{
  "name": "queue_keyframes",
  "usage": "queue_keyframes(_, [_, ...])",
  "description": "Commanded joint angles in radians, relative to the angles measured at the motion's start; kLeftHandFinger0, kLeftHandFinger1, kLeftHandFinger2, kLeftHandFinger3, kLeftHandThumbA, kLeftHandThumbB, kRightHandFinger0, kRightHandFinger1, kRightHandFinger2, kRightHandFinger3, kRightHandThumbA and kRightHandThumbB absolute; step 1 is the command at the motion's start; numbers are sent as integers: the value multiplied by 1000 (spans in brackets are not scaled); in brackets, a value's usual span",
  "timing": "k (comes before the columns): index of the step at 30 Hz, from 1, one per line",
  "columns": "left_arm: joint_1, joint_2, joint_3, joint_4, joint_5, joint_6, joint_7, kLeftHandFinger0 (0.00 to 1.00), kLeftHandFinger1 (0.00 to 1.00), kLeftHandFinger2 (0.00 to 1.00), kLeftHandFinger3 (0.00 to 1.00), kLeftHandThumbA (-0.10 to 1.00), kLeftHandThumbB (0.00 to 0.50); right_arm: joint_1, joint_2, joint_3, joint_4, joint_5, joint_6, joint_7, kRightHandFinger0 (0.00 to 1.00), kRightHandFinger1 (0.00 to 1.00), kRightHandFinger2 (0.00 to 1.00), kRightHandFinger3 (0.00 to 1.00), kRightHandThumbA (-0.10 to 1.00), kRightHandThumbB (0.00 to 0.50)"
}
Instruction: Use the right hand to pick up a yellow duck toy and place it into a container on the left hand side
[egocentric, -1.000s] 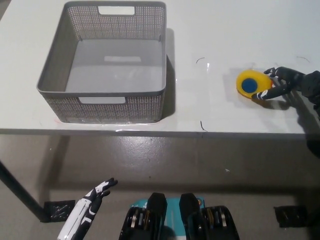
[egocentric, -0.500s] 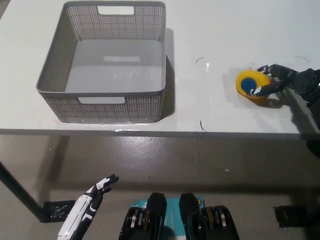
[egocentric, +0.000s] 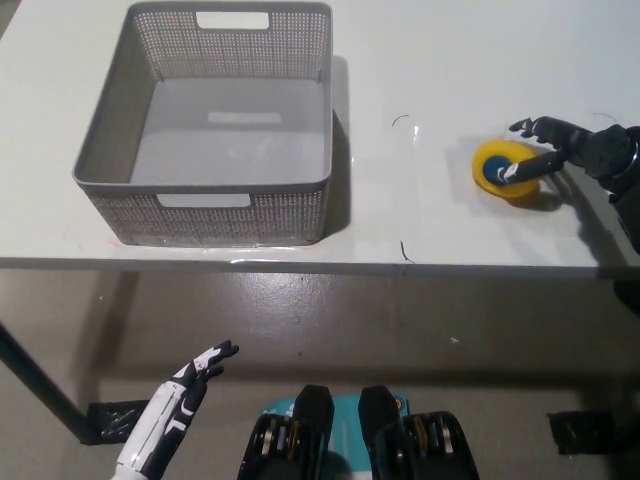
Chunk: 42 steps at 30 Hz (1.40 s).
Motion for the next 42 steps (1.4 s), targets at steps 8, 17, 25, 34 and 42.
queue_keyframes(8, [-19,18,14,-20,-4,1,-11,1000,1000,1000,1000,1000,329,-73,-3,-8,30,24,2,27,1000,1000,1000,1000,650,427])
queue_keyframes(17, [-29,14,10,-10,-2,-14,-10,1000,1000,1000,1000,1000,317,-55,-9,1,27,21,-25,4,1000,1000,1000,1000,652,410])
queue_keyframes(25, [-43,17,9,-15,-5,6,-15,1000,1000,1000,1000,1000,328,-1,-6,-22,13,25,-127,-310,0,371,736,781,-100,142])
queue_keyframes(34, [-50,18,12,-8,-3,5,-12,1000,1000,1000,1000,1000,331,10,-17,-57,20,40,-166,-398,168,612,893,853,-100,172])
queue_keyframes(42, [-48,22,11,-10,12,-4,-7,1000,1000,1000,1000,1000,300,17,-19,-67,22,39,-170,-437,109,583,946,927,-100,169])
